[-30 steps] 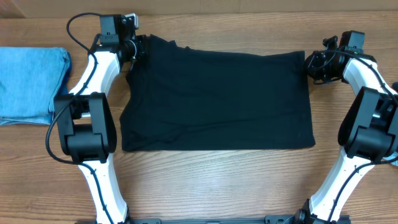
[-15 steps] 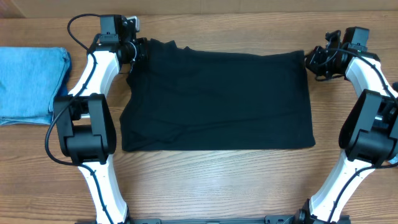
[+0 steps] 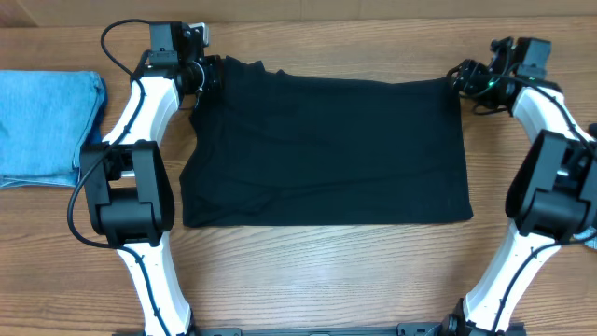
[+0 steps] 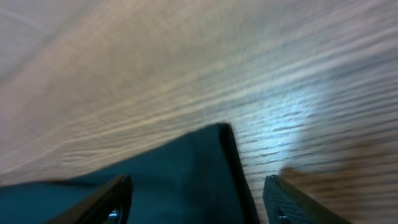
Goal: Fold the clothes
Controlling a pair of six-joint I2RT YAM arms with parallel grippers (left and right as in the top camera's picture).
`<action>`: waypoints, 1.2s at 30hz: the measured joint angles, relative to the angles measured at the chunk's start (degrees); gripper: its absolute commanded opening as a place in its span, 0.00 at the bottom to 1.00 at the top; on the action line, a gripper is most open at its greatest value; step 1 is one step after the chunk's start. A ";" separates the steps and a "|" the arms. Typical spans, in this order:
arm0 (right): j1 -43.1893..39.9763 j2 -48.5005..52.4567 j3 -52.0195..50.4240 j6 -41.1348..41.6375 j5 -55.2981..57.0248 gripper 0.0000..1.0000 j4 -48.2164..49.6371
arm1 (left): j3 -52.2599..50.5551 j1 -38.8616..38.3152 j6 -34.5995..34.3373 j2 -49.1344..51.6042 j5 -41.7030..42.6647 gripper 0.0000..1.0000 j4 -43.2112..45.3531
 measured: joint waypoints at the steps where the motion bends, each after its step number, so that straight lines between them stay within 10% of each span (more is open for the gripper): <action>1: 0.20 0.68 0.00 -0.07 0.04 0.68 0.00 | 0.00 0.00 0.02 0.00 0.00 0.04 0.07; 9: 1.64 1.55 0.00 0.04 0.26 0.54 1.42 | 0.00 0.00 0.02 0.00 0.00 0.04 0.22; 21: 1.64 1.55 0.00 0.15 0.63 0.04 1.11 | 0.00 0.00 0.00 0.00 0.00 0.04 0.28; 36: 1.64 -2.08 0.00 -1.40 -0.87 0.04 -5.77 | 0.00 0.00 0.02 0.00 0.00 0.04 -2.19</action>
